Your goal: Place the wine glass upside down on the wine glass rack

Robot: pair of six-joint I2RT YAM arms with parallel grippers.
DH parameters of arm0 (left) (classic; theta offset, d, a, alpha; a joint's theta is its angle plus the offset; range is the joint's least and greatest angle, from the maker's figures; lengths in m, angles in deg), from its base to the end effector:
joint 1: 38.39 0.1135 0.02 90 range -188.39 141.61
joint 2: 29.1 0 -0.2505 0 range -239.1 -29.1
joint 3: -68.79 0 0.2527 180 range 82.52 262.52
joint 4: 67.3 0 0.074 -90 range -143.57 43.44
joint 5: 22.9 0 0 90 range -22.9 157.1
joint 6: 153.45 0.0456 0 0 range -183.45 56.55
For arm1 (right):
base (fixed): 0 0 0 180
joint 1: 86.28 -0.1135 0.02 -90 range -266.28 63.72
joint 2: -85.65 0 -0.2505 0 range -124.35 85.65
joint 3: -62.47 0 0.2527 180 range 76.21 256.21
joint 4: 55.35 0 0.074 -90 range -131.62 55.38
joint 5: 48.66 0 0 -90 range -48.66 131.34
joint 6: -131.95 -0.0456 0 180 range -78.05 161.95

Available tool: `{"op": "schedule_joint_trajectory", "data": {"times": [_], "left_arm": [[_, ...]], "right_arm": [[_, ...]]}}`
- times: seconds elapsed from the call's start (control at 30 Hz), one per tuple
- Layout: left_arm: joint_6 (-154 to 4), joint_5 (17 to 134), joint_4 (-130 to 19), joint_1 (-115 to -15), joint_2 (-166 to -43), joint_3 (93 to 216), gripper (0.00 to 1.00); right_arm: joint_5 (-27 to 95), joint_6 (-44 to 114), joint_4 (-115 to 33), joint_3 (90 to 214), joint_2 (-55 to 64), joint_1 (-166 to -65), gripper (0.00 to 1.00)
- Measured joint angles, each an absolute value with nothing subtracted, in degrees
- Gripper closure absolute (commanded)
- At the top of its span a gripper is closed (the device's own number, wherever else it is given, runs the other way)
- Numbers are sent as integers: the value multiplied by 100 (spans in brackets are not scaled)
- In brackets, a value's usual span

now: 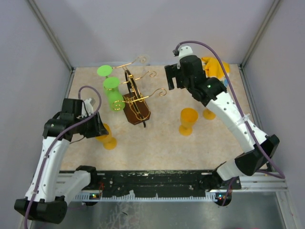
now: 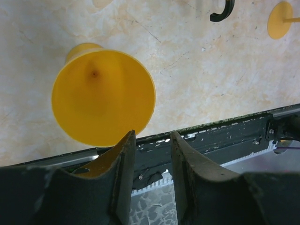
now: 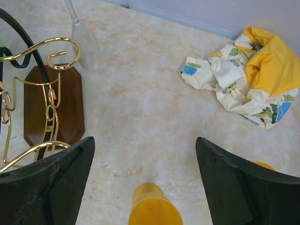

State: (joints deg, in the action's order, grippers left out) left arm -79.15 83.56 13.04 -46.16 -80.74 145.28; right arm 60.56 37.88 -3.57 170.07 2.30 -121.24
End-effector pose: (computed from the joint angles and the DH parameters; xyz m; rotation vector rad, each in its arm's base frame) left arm 0.1573 -0.0345 0.3191 -0.0623 2.5625 -0.5244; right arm 0.2751 0.1740 0.4120 -0.3368 1.9953 0.0866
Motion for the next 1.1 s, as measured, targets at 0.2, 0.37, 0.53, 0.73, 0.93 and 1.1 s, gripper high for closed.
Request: {"op": "schedule_joint_trajectory", "data": {"times": [0.2,0.37,0.53,0.73,0.93,1.1], "left_arm": [[-8018,8184,1020,-4725,-8194,14279,58],[-8105,7989,719,-4841,-8343,14177,58],[-8210,7808,524,-5042,-8610,14102,58],[-8324,7517,430,-5256,-8721,14041,74],[-8400,7240,341,-5320,-8739,14004,99],[-8420,6975,238,-5342,-8739,14008,100]], "right_arm": [[6052,3799,-423,17005,189,-12089,11],[6052,3847,-434,17001,180,-12085,11],[6054,3882,-482,16996,180,-12061,11],[6056,3897,-550,16996,180,-12054,11],[6054,3919,-561,16994,180,-12050,11],[6054,3936,-561,16994,180,-12048,11]]}}
